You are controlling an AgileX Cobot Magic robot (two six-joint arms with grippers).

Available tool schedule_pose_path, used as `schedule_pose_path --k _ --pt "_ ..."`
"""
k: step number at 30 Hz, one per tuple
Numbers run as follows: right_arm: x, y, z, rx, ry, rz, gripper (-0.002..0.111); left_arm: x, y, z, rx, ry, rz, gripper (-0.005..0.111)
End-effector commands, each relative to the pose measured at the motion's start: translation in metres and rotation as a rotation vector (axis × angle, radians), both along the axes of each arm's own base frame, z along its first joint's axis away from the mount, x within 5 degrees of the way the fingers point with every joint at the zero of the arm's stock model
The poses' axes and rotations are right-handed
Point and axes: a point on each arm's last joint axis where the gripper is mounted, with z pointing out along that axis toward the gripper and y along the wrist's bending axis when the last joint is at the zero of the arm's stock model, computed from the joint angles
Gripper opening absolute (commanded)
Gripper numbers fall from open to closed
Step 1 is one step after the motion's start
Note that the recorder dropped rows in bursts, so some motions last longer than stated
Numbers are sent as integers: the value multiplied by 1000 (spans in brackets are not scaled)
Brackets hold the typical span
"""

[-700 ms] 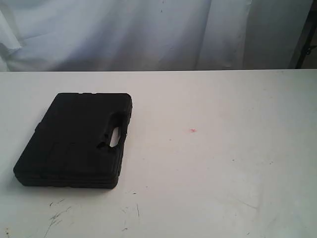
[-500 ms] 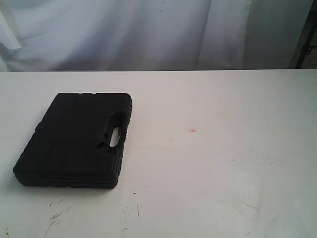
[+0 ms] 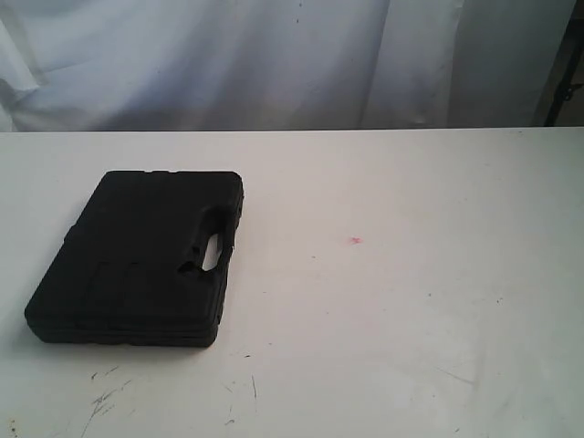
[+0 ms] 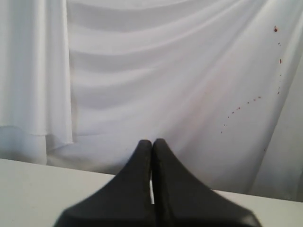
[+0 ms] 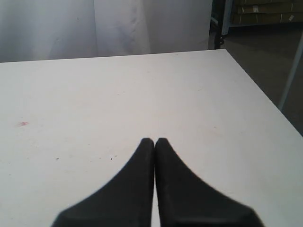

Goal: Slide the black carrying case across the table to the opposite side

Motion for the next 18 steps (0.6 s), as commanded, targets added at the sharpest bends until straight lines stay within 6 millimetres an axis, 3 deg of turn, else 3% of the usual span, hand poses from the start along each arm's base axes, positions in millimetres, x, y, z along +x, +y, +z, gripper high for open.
schedule_pose_path --k 1,9,12,18 --pt "0 0 0 8 -11 2 0 31 -2 28 4 159 -17 0" --pt "0 0 0 8 -11 2 0 104 -5 52 1 483 -45 0" --pt "0 0 0 8 -11 2 0 130 -6 48 1 580 -50 0" --pt "0 0 0 8 -11 2 0 161 -8 41 -49 638 -59 0"
